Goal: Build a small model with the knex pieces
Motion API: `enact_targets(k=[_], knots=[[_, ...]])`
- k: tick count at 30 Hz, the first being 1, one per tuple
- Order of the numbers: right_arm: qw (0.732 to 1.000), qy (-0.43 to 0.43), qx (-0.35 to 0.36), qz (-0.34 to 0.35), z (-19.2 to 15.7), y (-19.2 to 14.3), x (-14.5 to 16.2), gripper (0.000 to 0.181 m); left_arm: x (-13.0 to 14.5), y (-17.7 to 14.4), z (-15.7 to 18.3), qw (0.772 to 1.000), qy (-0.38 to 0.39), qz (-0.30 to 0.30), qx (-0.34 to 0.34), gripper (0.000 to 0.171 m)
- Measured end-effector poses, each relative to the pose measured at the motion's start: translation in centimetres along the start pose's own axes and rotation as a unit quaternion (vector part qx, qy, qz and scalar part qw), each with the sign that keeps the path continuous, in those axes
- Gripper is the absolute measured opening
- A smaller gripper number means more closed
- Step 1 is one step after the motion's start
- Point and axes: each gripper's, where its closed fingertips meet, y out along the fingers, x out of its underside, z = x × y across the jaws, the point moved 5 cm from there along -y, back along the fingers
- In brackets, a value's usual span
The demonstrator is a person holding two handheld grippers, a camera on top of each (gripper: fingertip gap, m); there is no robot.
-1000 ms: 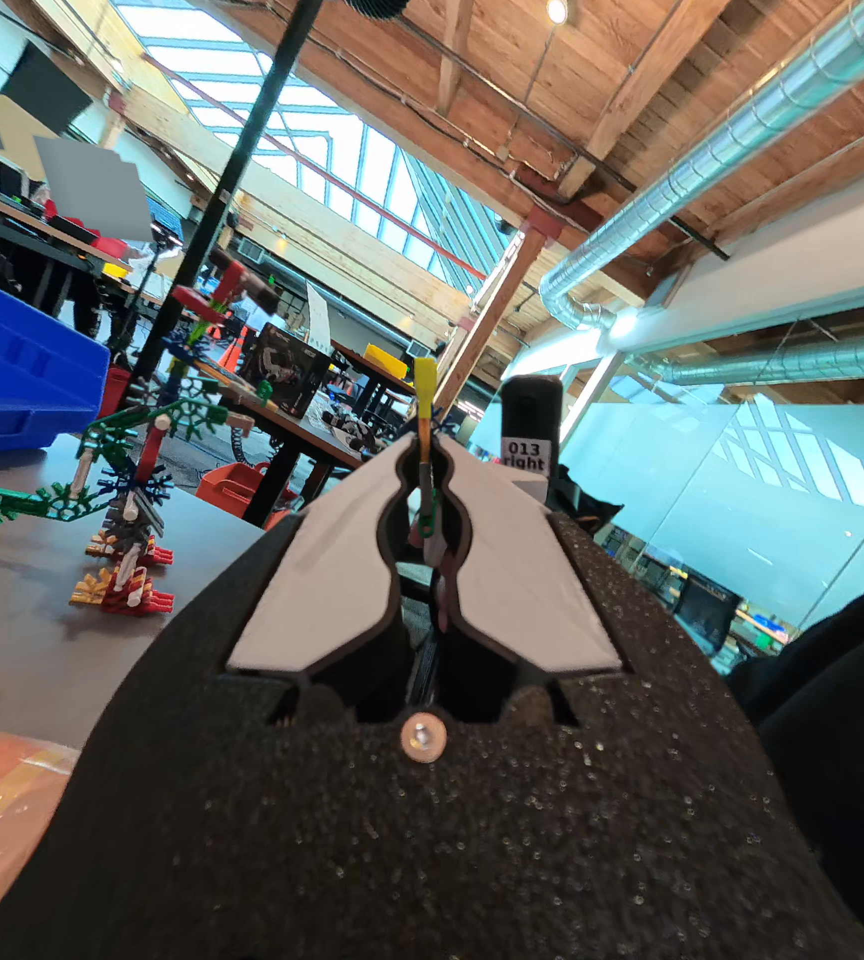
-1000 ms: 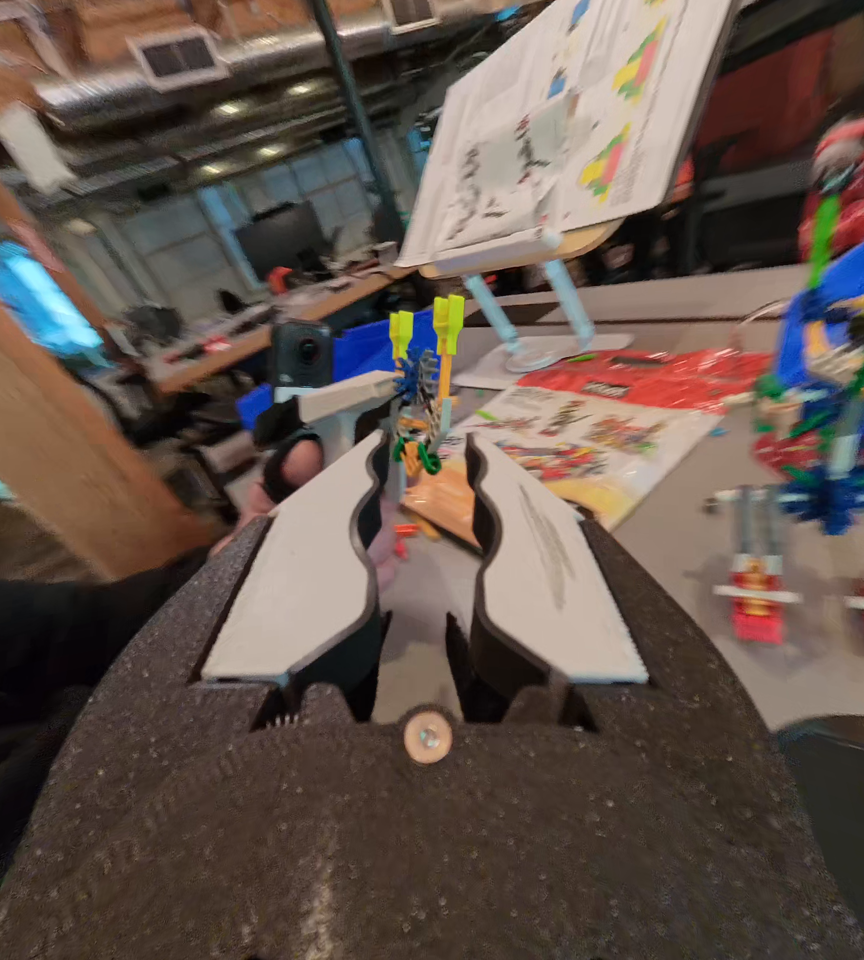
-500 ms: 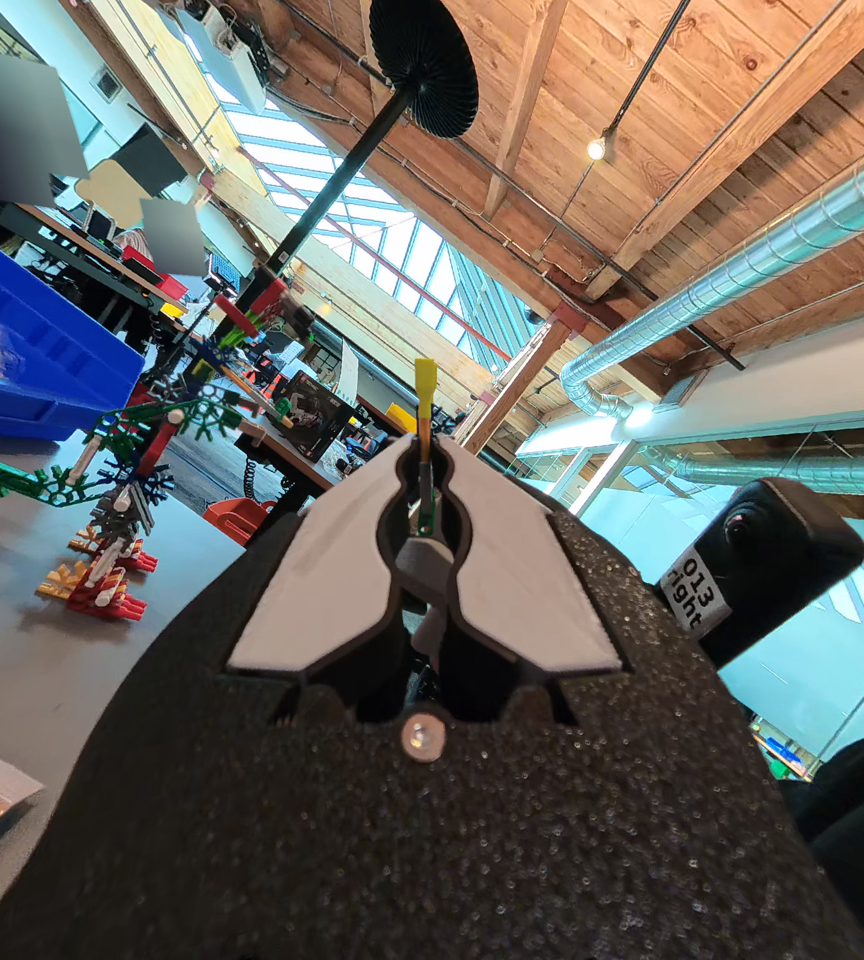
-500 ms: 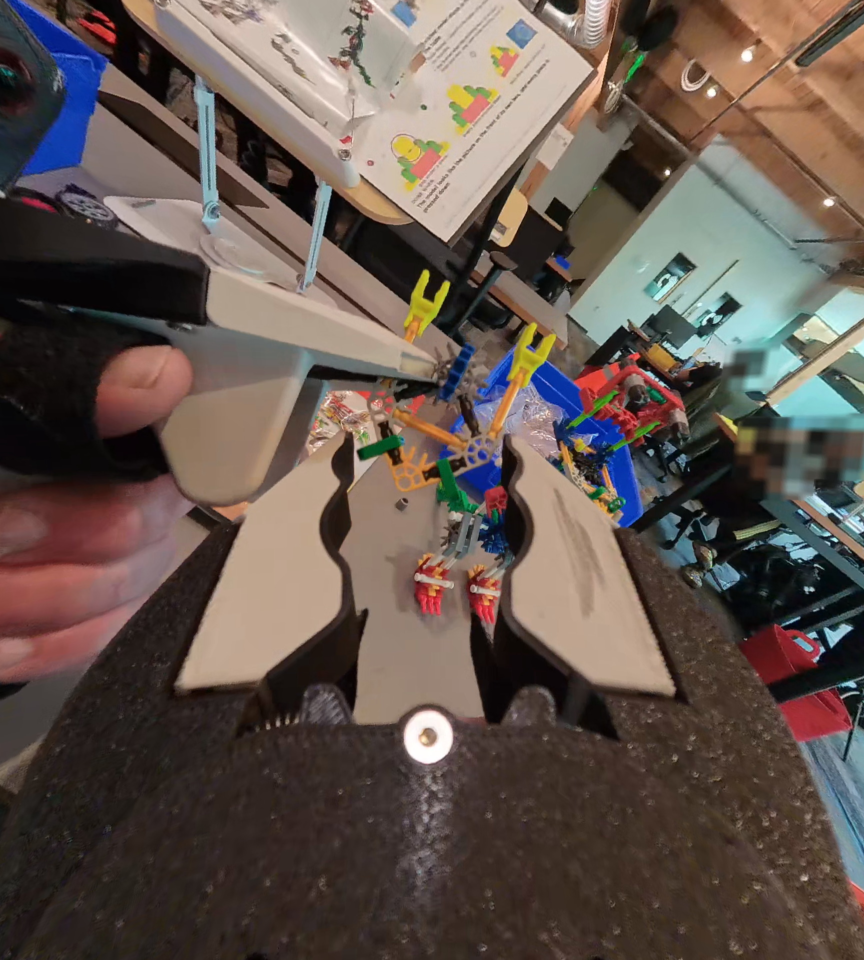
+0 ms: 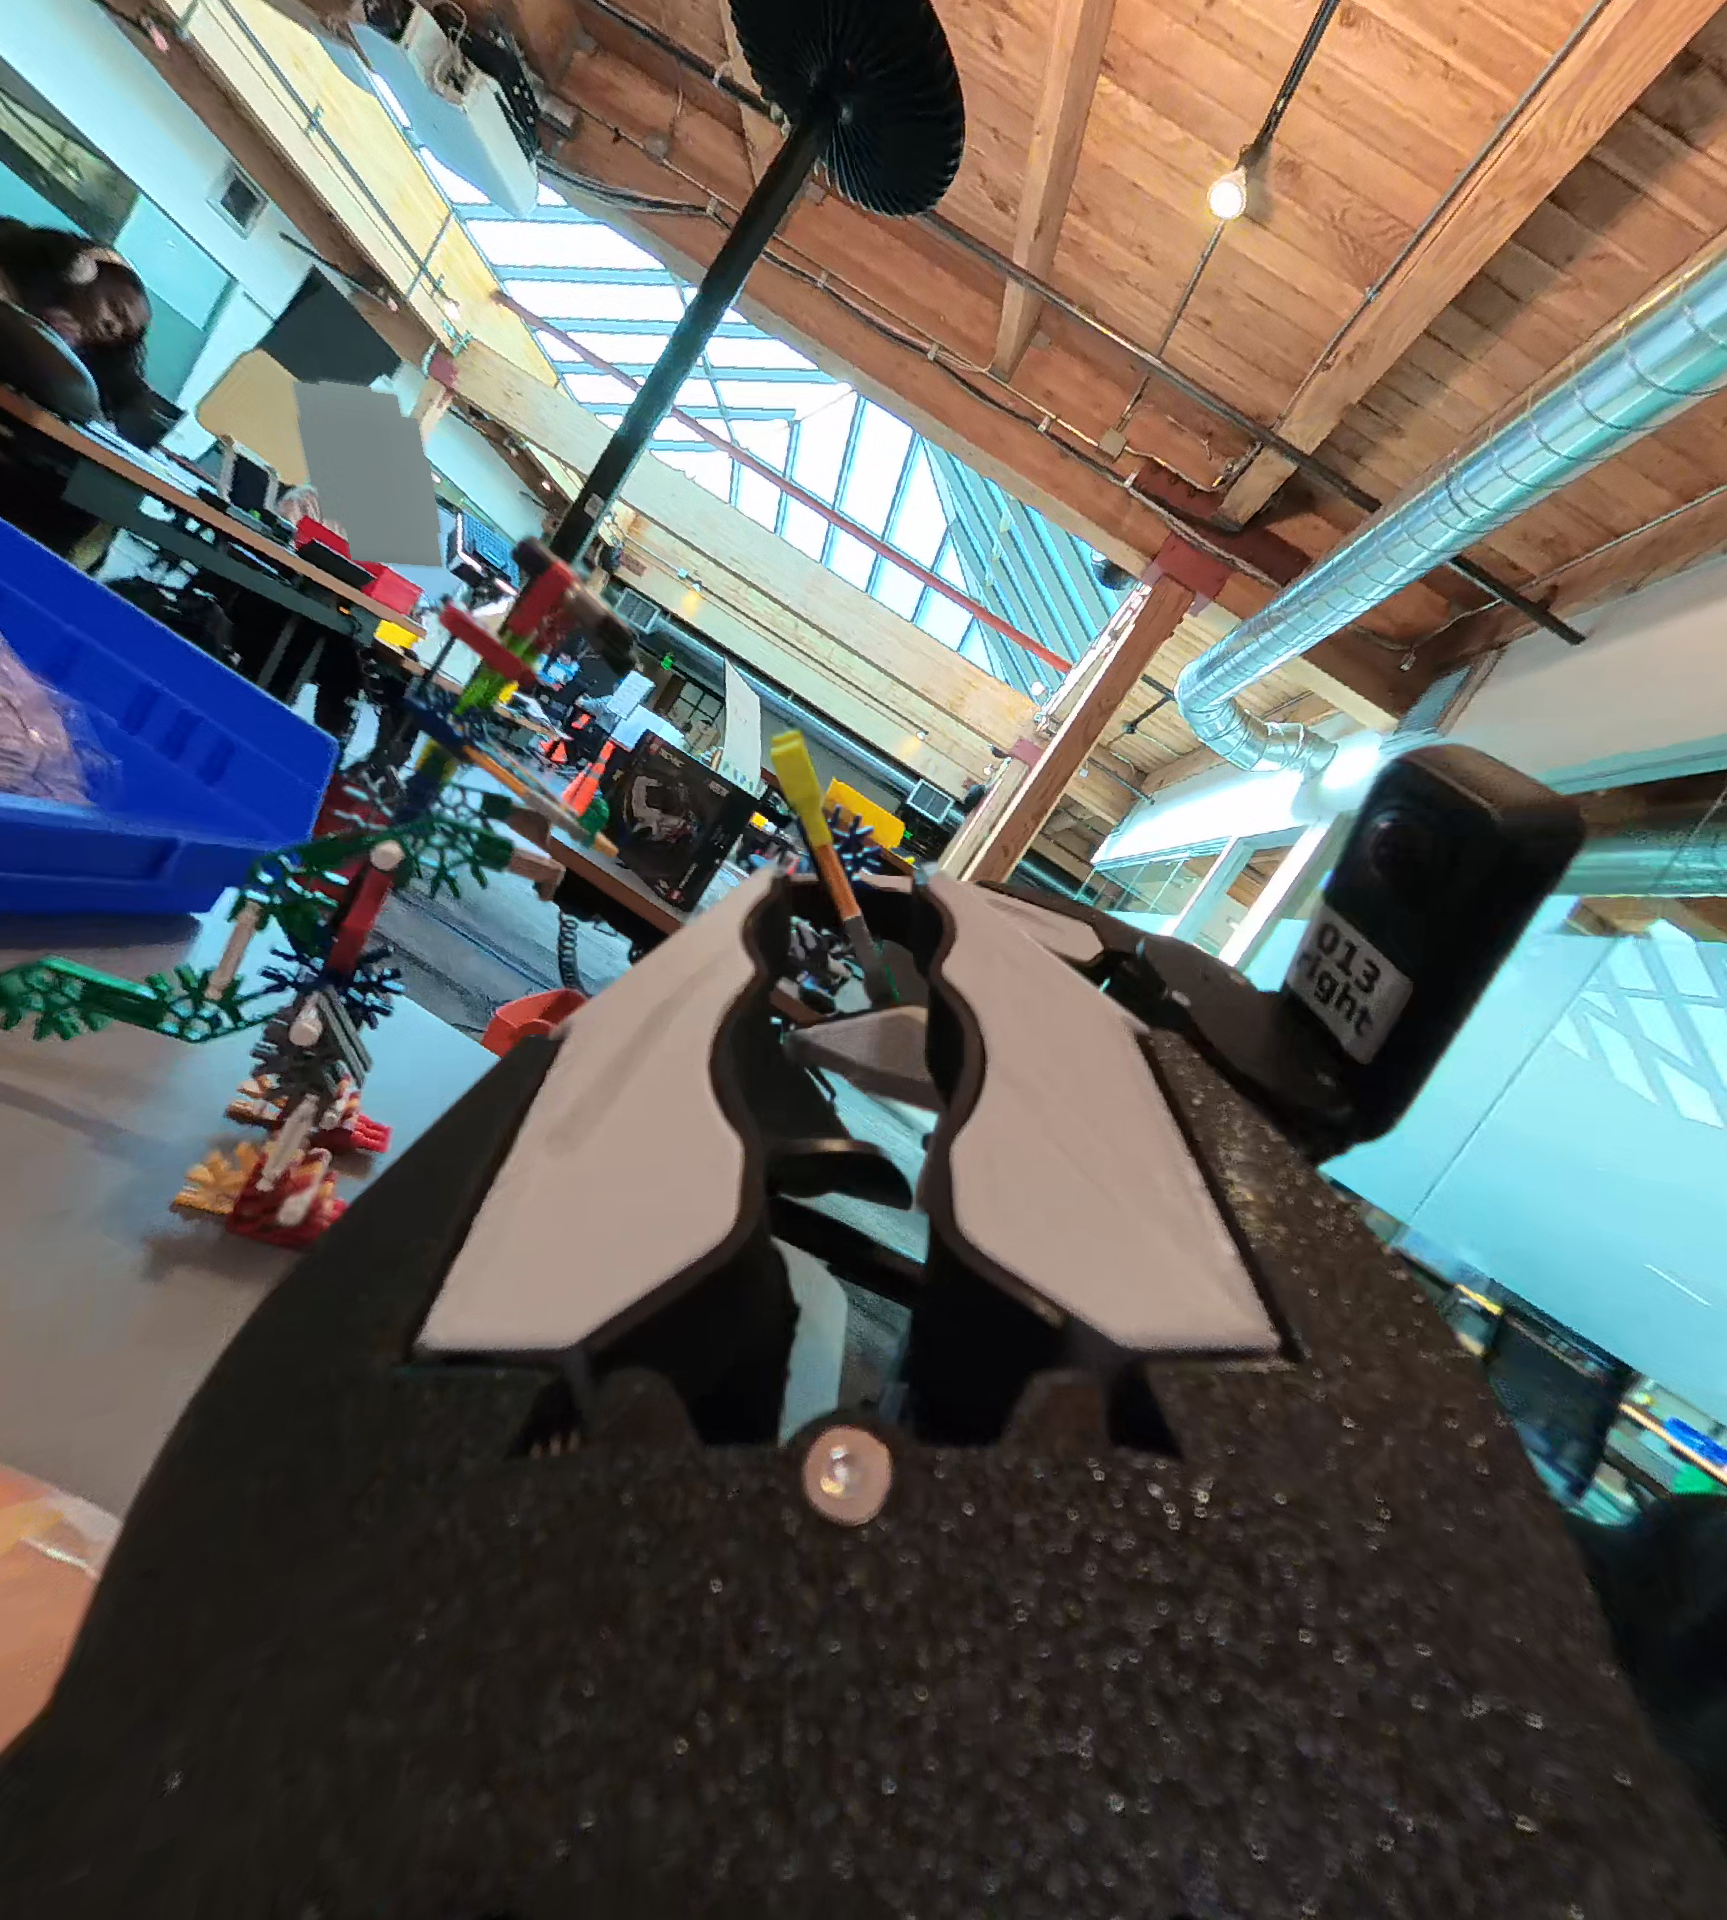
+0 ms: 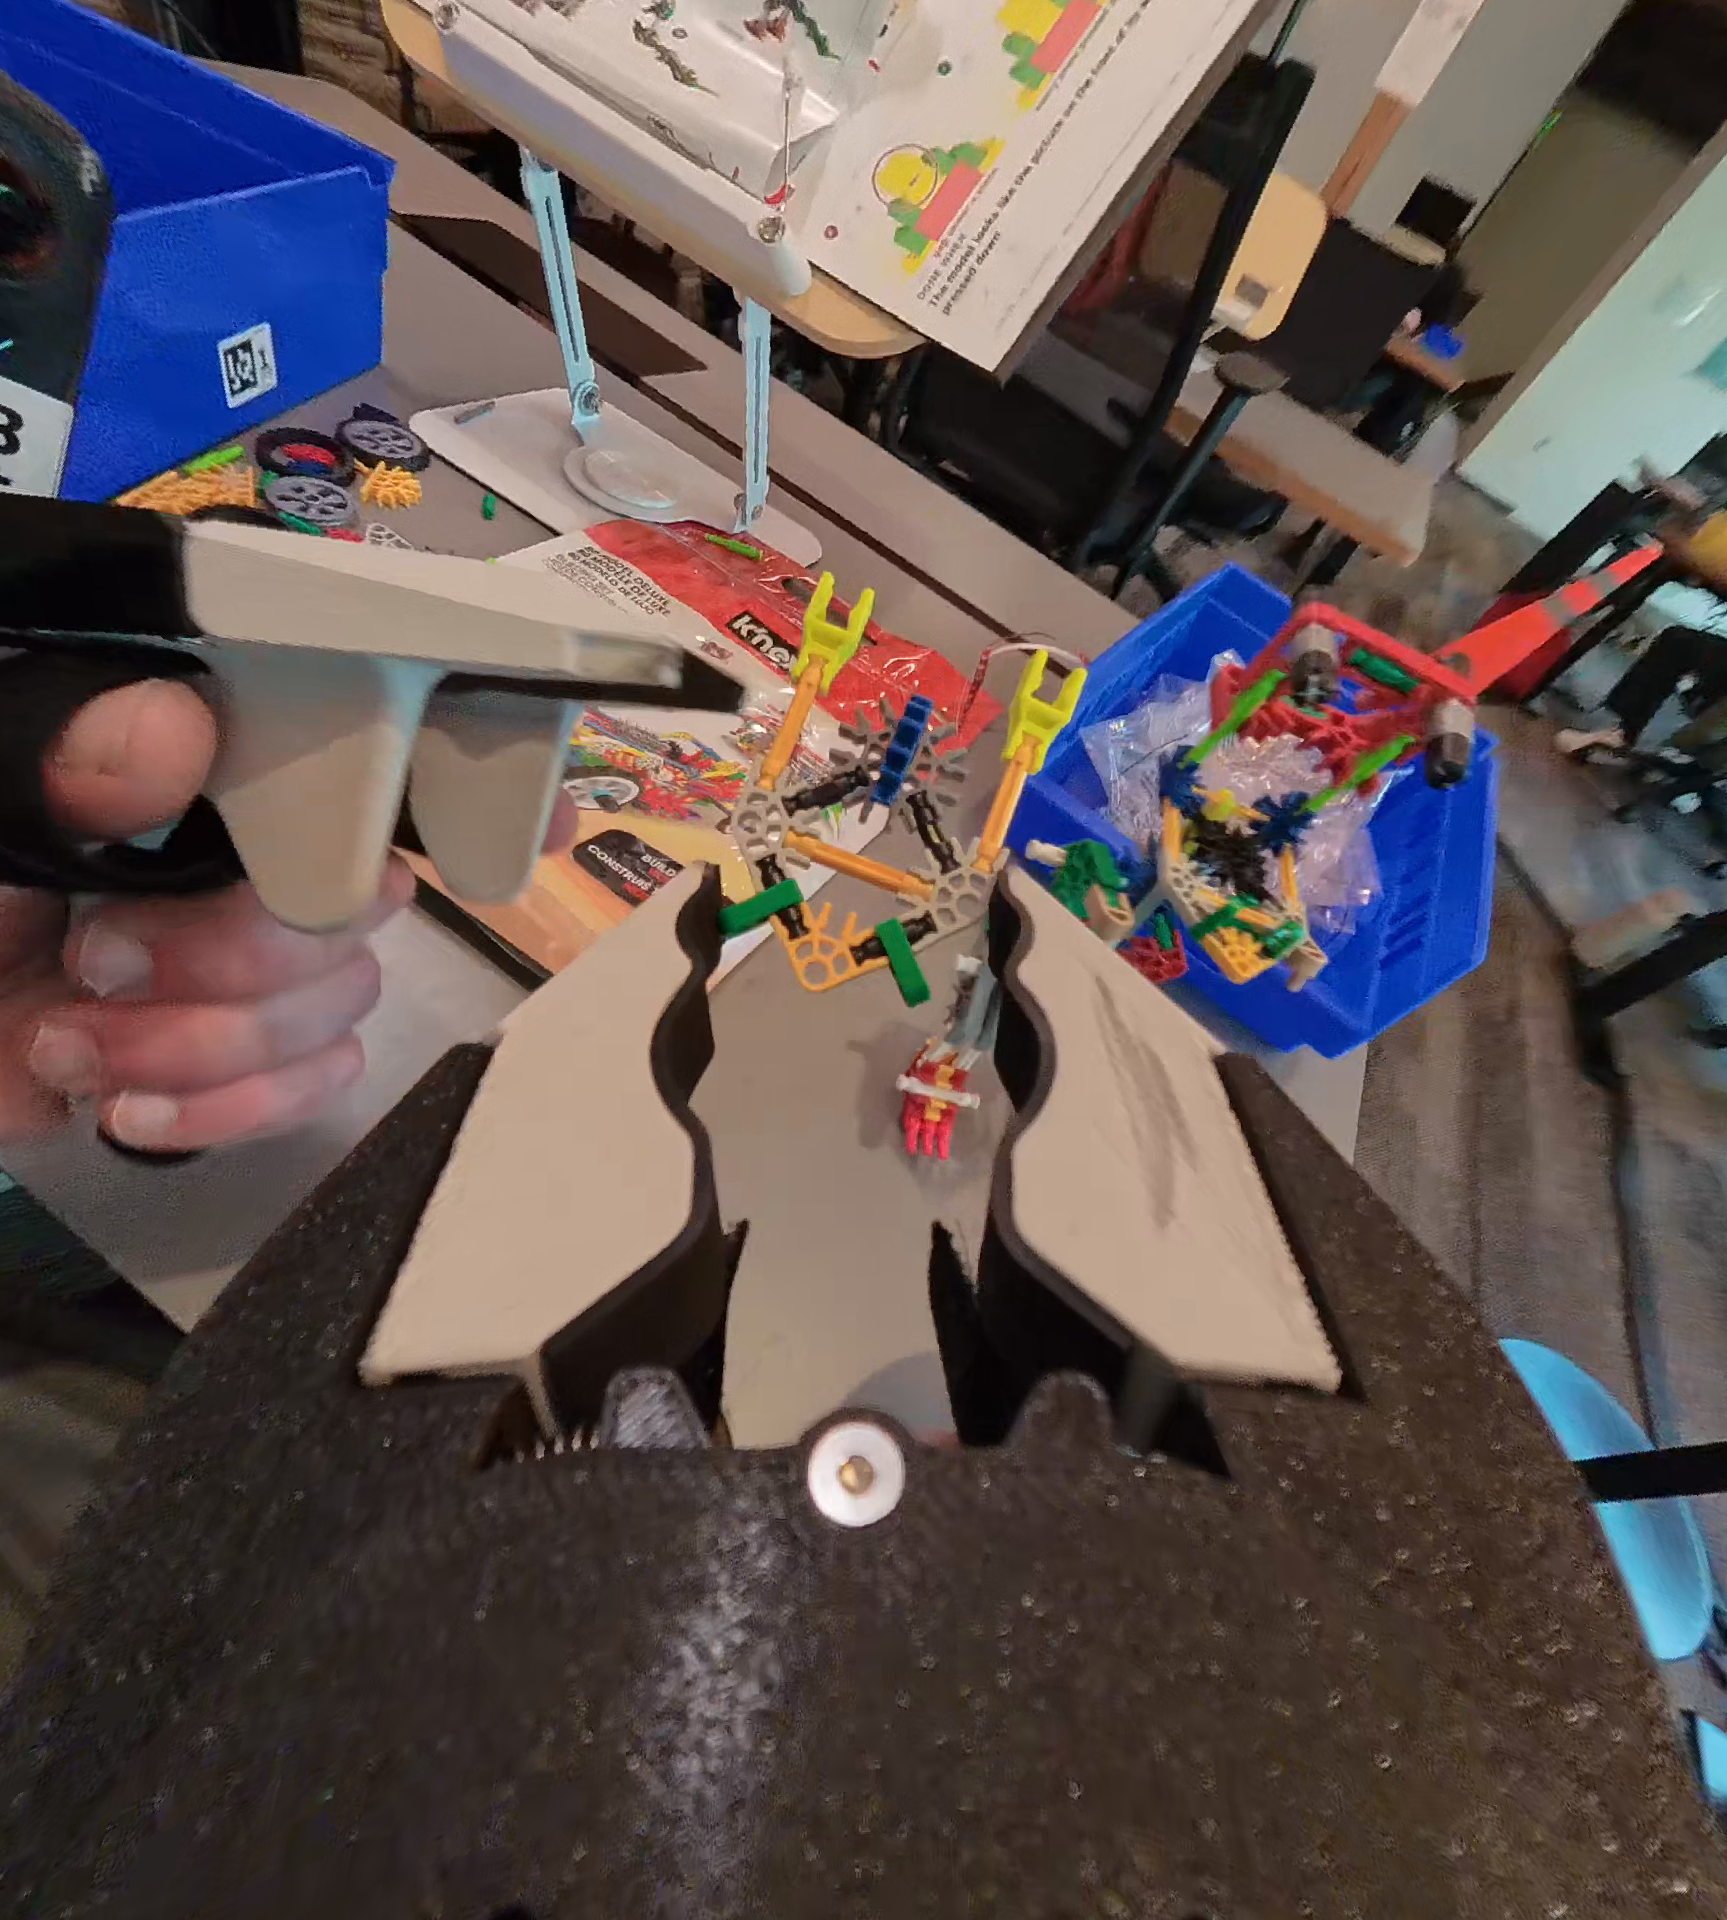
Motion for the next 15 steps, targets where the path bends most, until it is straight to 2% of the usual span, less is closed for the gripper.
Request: enact_targets(k=[7,10,15], knots=[[0.99,0.033,-0.074,-0.113,5.9,0.5,1.6,0.048,-2.7,0.5,-2.5,0.998,0.052,-0.015,-0.03,0.025],[0.983,0.05,-0.104,-0.142,7.5,1.1,1.9,0.048,-3.8,1.5,-3.7,0.996,0.072,-0.017,-0.04,0.025],[0.978,0.049,-0.112,-0.17,9.2,2.0,1.9,0.048,-4.7,3.8,-5.6,0.994,0.086,-0.032,-0.05,0.027]])
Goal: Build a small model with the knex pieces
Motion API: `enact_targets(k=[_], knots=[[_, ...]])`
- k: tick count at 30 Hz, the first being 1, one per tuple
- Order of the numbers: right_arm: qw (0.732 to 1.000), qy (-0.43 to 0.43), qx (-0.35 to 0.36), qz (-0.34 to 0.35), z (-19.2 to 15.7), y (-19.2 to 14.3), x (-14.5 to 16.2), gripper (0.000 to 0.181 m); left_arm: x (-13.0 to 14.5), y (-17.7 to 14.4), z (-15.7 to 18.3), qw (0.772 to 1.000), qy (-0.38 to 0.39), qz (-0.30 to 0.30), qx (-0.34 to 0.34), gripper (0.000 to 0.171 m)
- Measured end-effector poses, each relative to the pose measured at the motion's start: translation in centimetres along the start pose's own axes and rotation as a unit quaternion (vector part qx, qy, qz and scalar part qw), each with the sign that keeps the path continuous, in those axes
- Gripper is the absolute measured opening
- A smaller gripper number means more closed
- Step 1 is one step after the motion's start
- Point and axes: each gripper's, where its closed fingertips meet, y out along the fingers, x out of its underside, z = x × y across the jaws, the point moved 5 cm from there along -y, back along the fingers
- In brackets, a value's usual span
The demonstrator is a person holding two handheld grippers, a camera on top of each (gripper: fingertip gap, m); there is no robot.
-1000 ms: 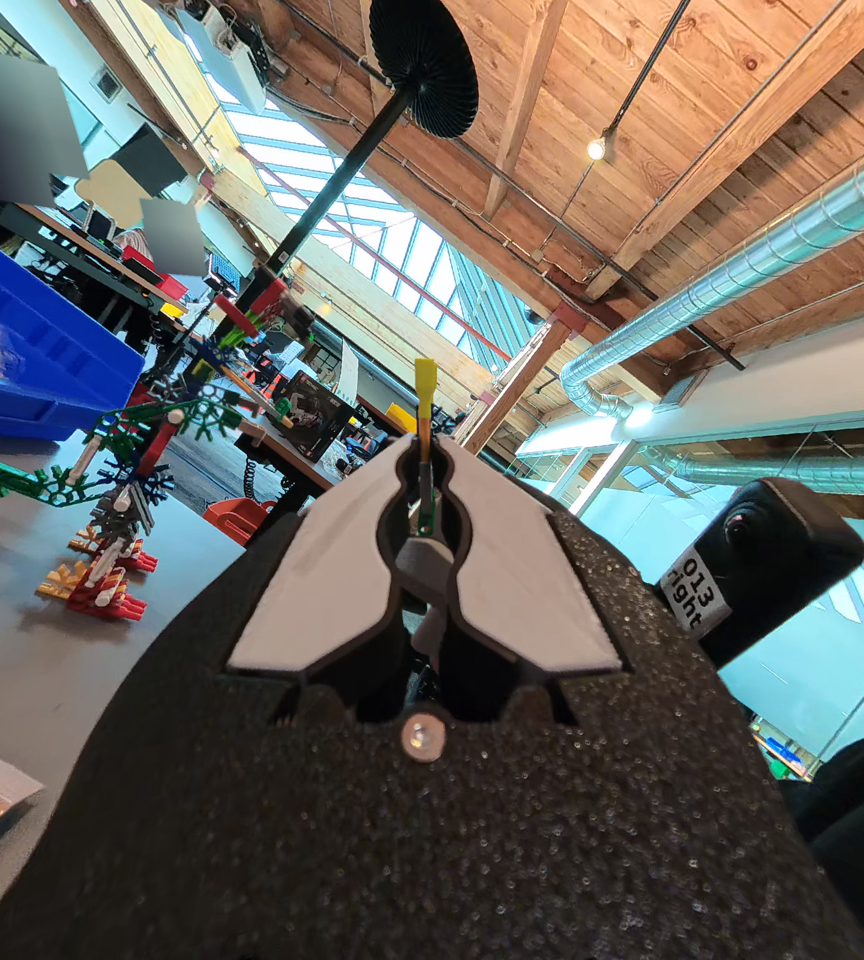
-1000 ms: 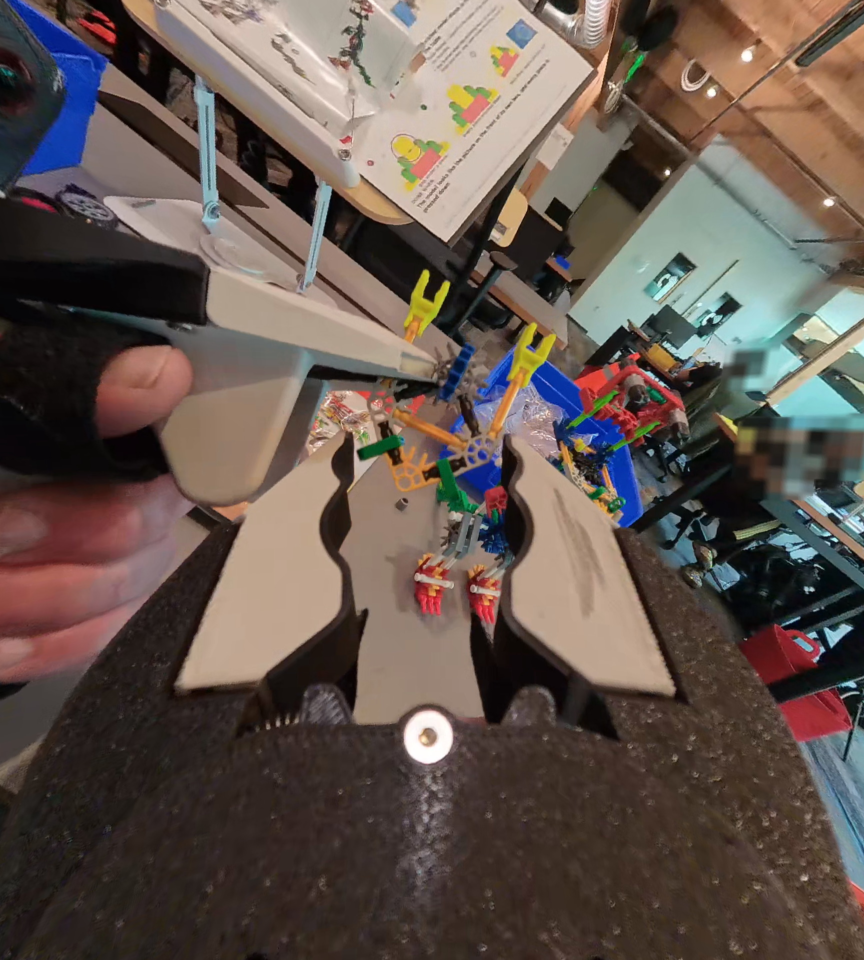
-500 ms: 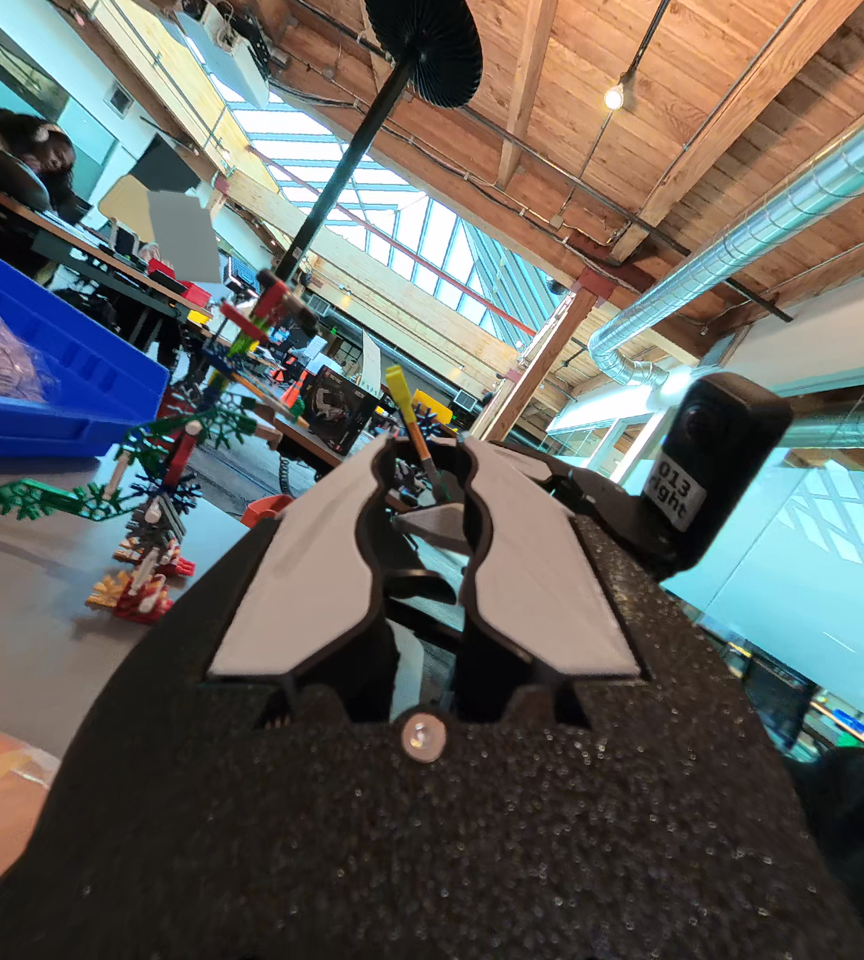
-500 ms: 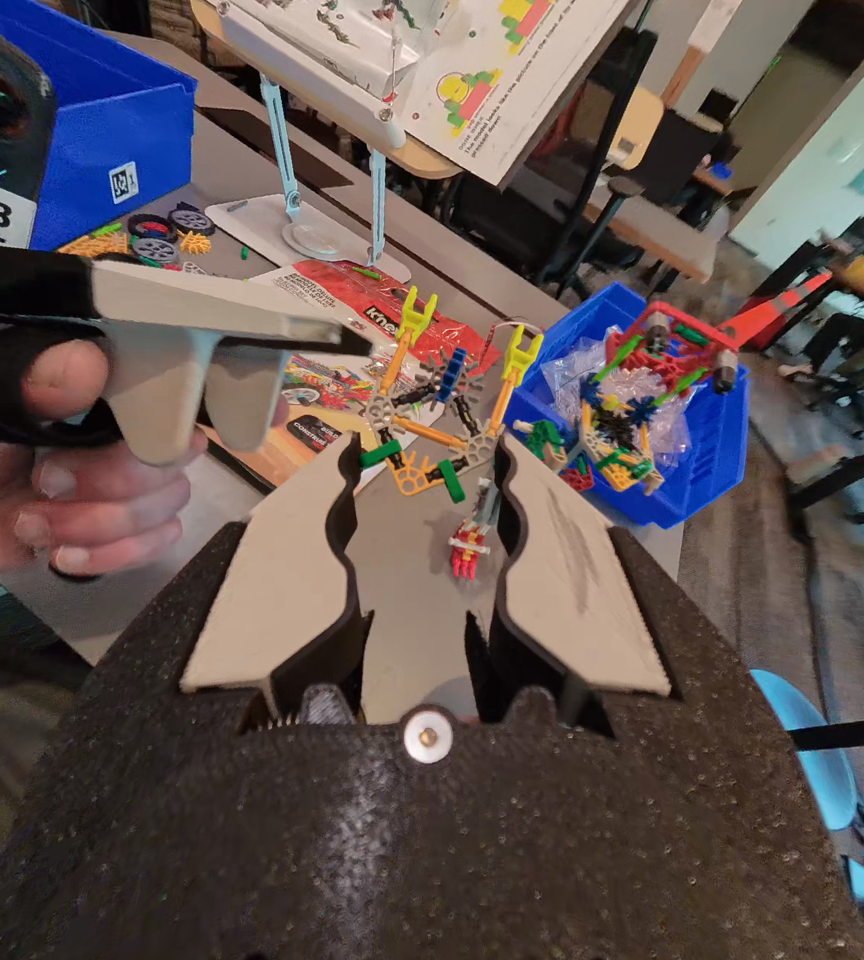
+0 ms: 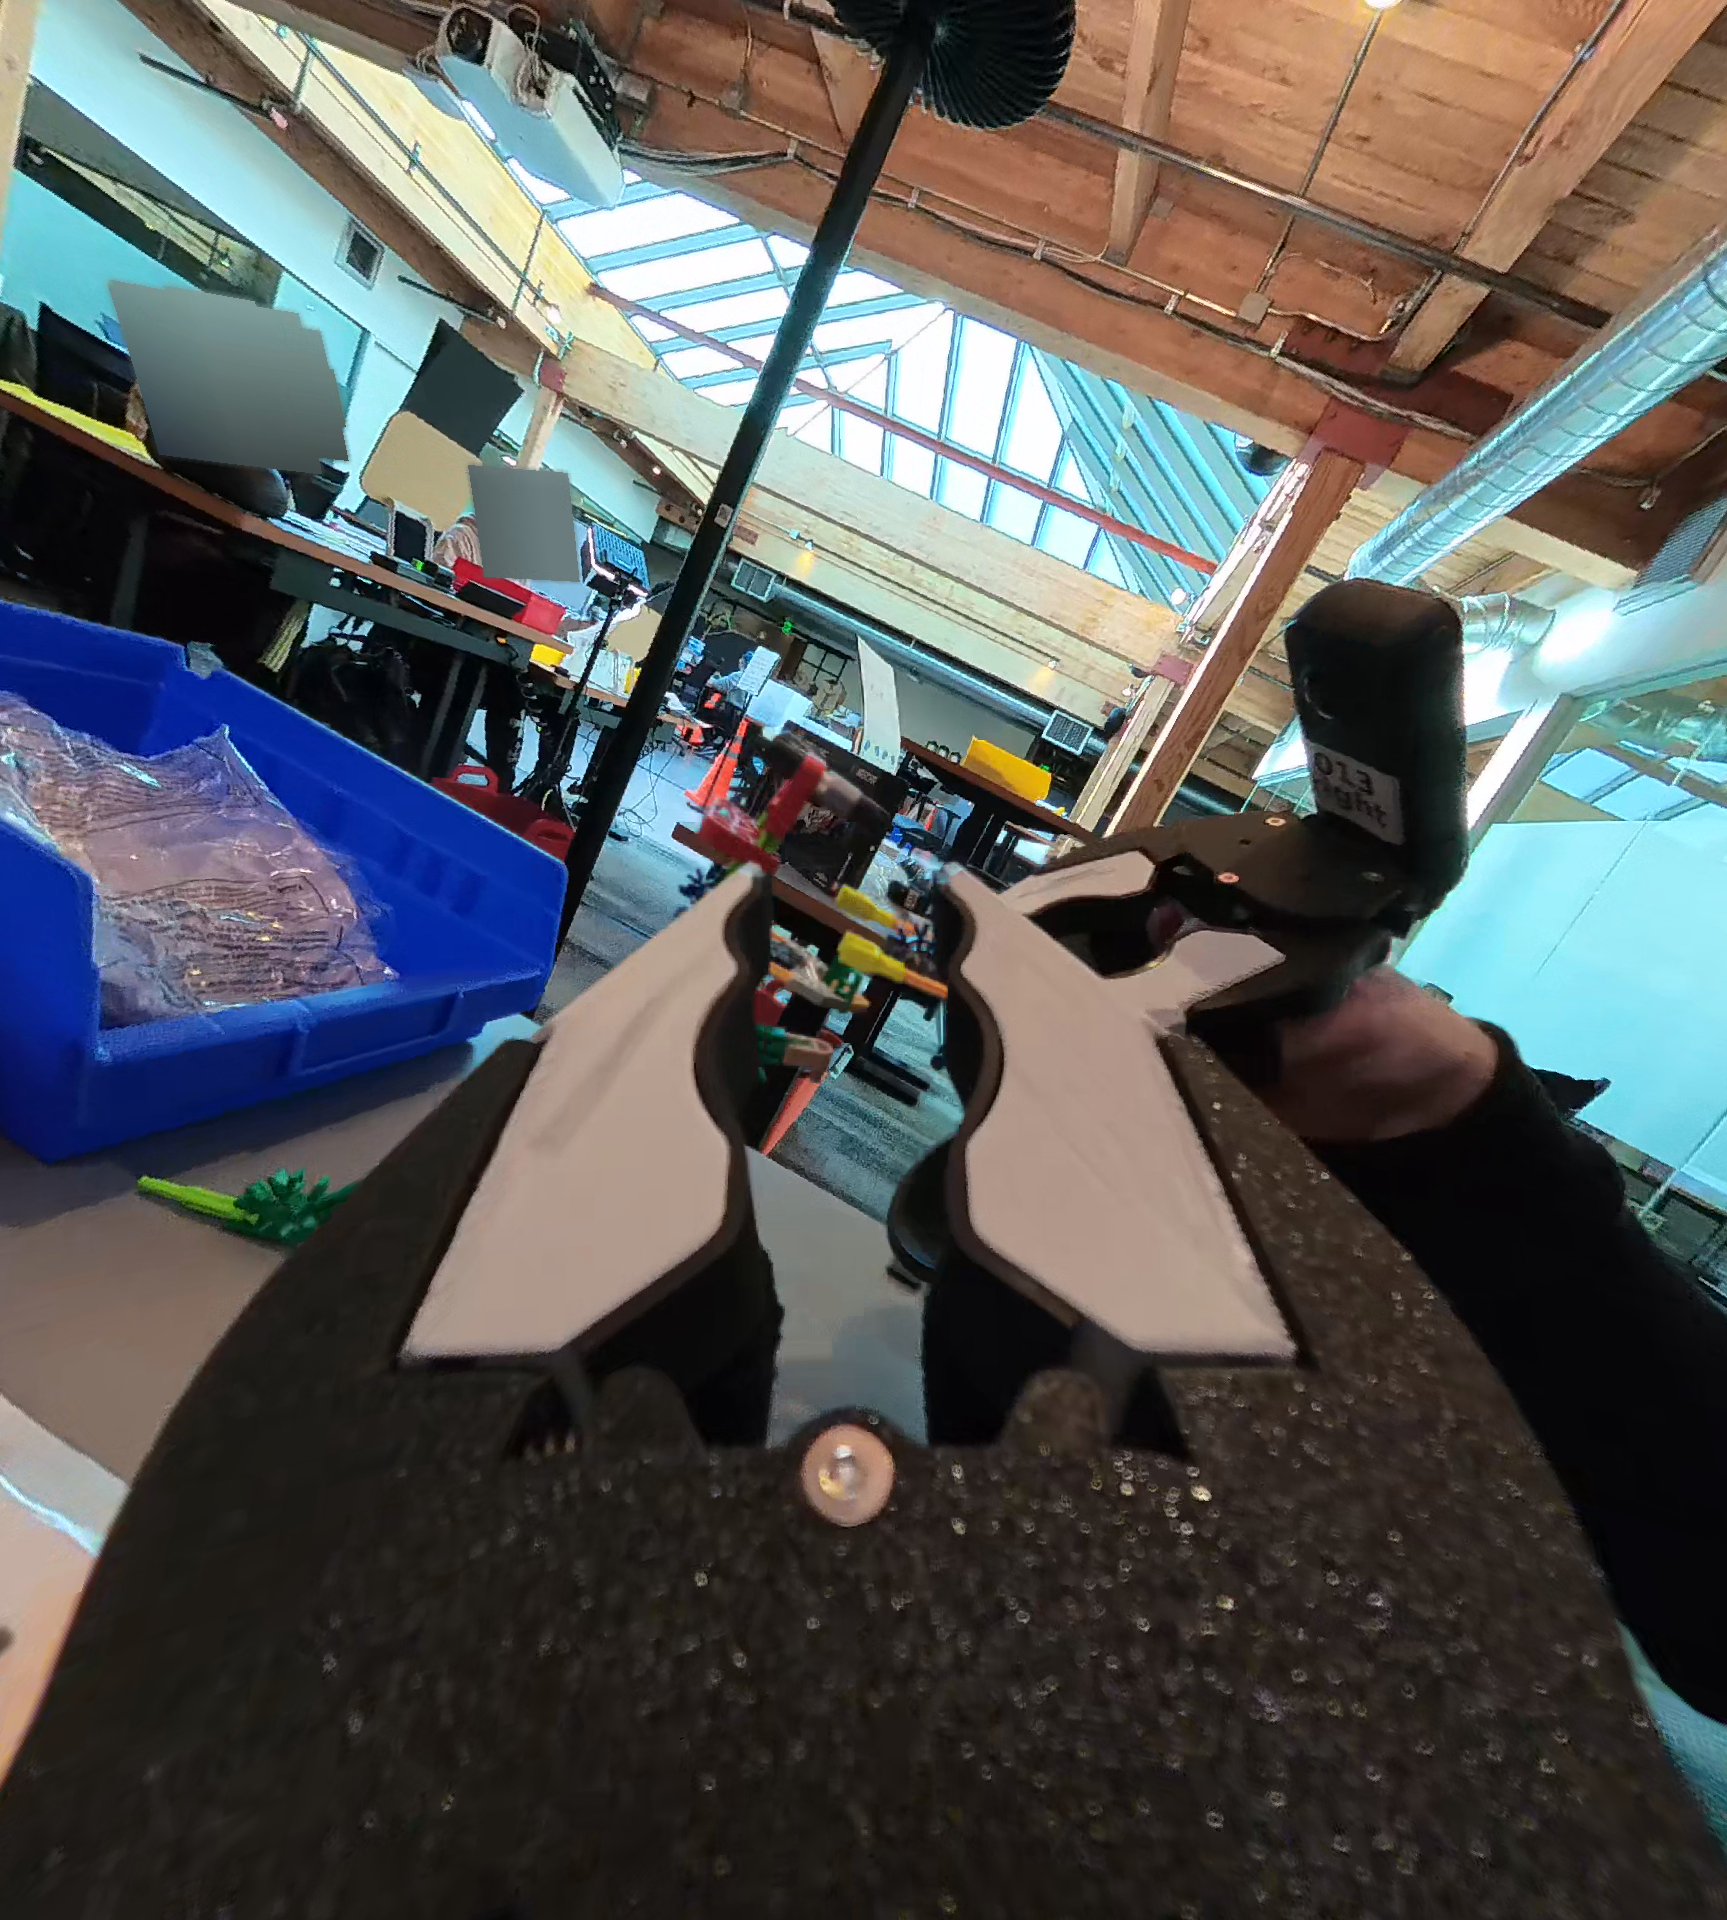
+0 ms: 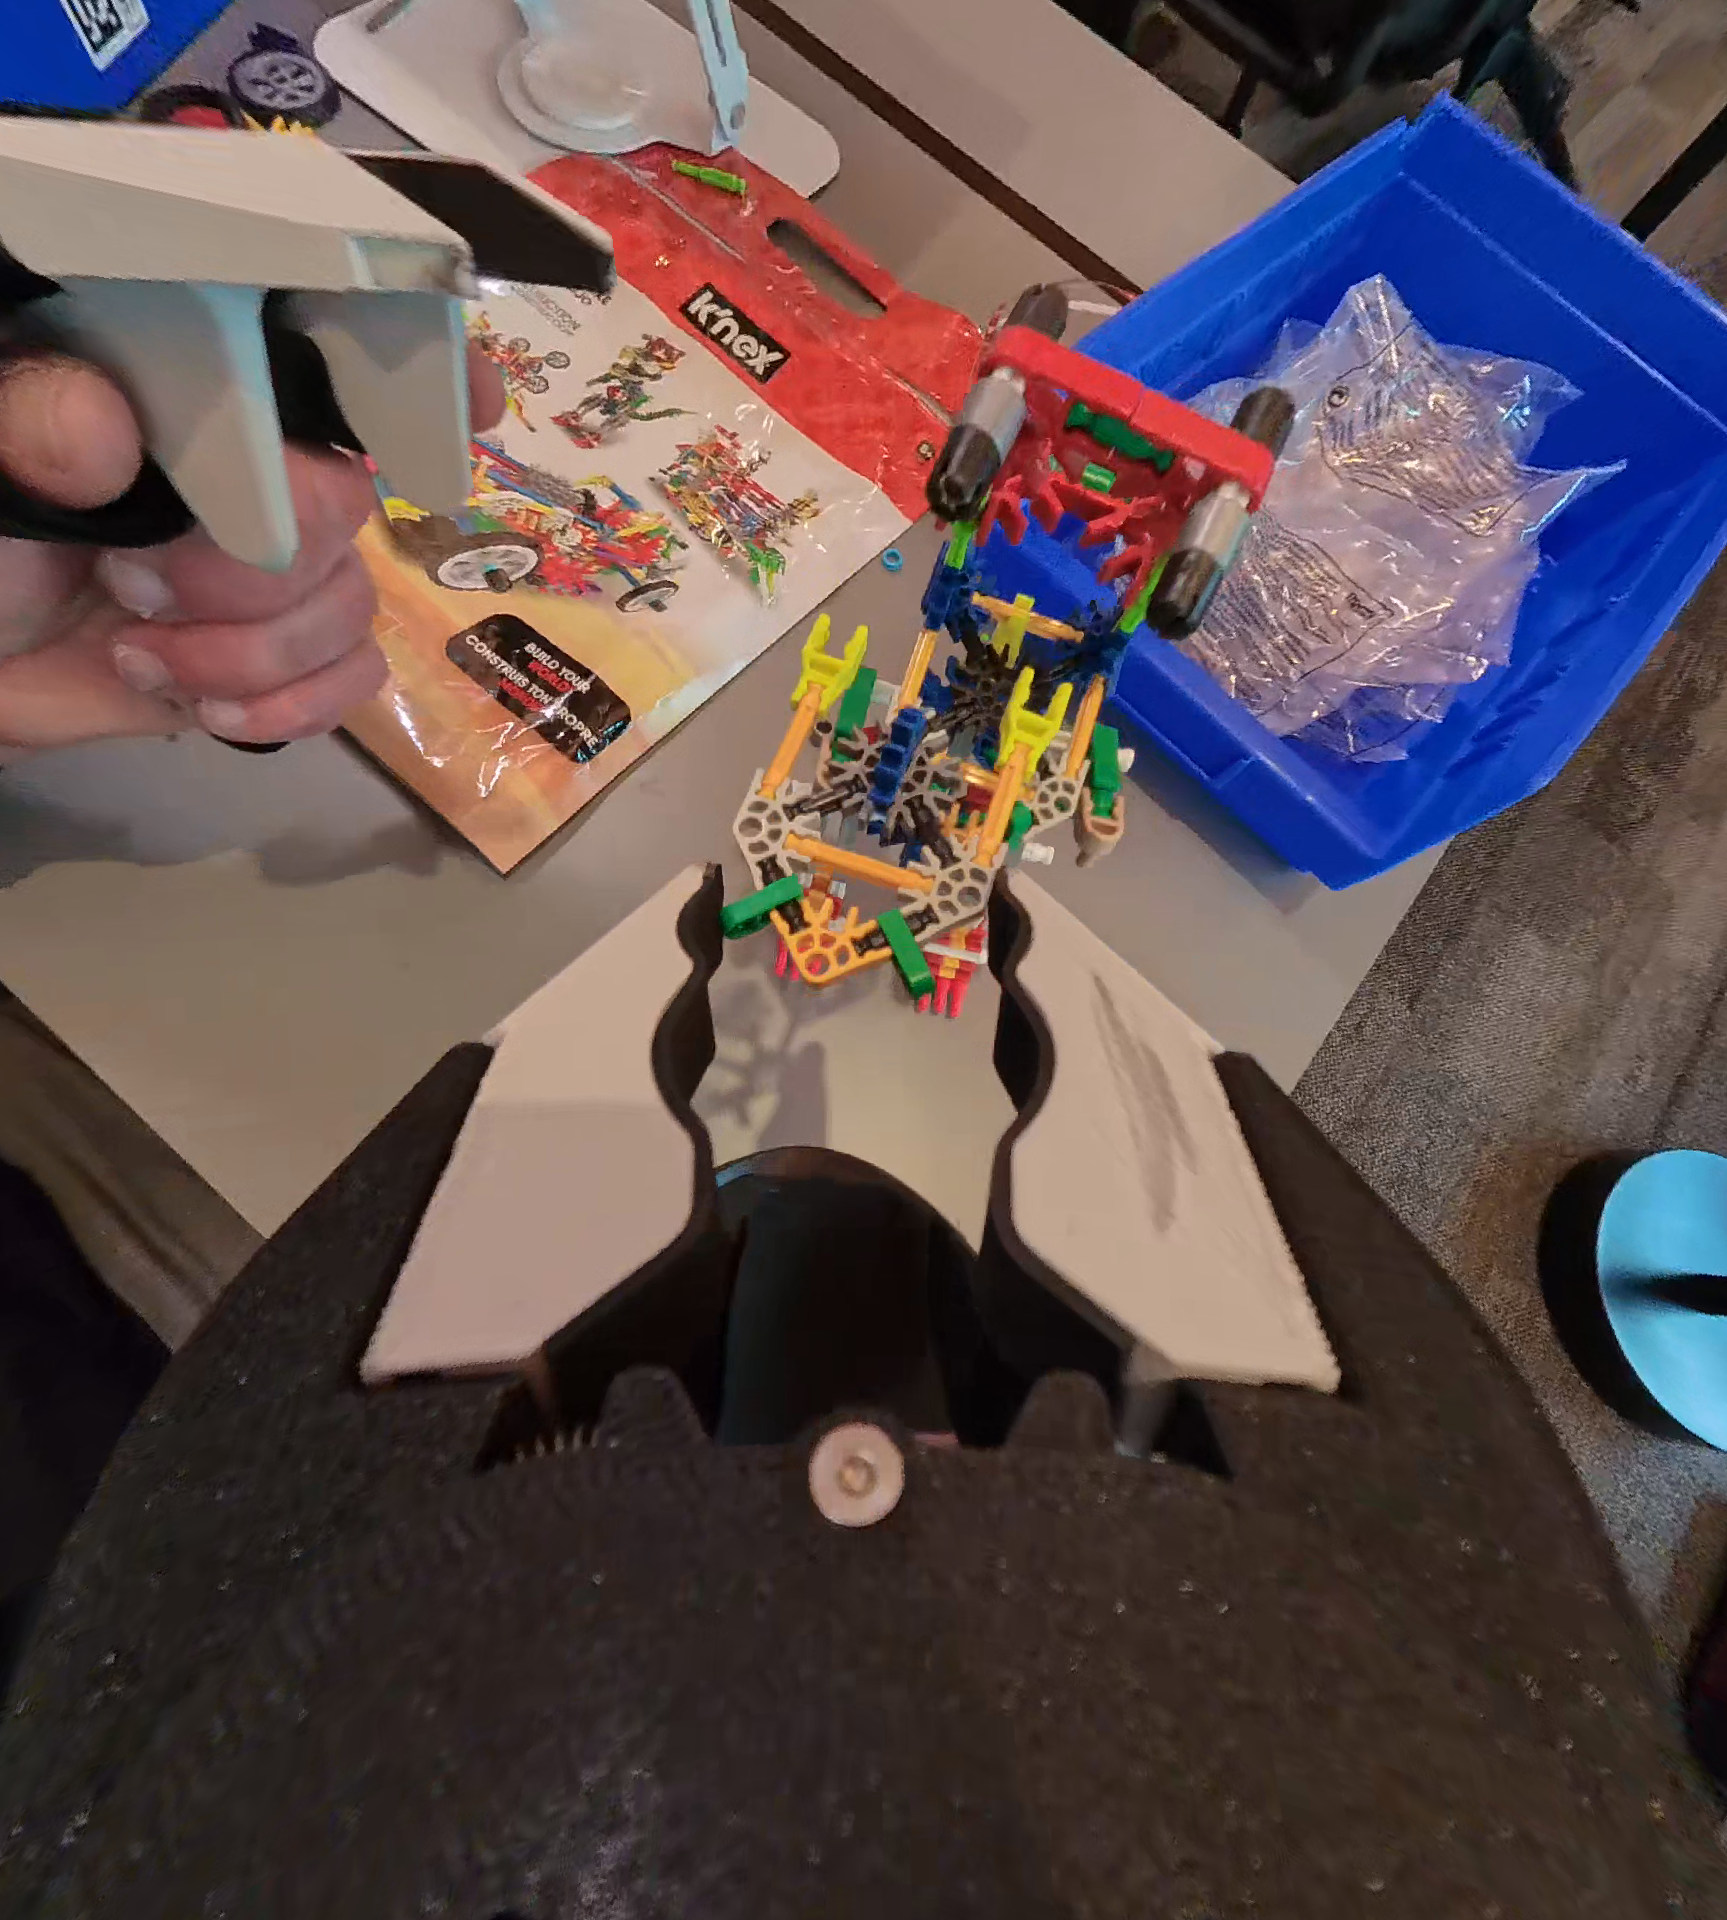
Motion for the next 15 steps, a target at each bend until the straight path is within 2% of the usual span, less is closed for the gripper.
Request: enact_targets(k=[3,15], knots=[[1.0,0.008,-0.008,-0.001,0.7,0.1,-0.4,0.048,-0.1,1.3,-1.1,1.0,0.016,-0.011,-0.017,0.027],[0.996,0.048,-0.062,0.039,2.0,0.6,-1.2,0.047,-0.2,4.6,-4.4,0.999,-0.031,-0.021,-0.032,0.027]])
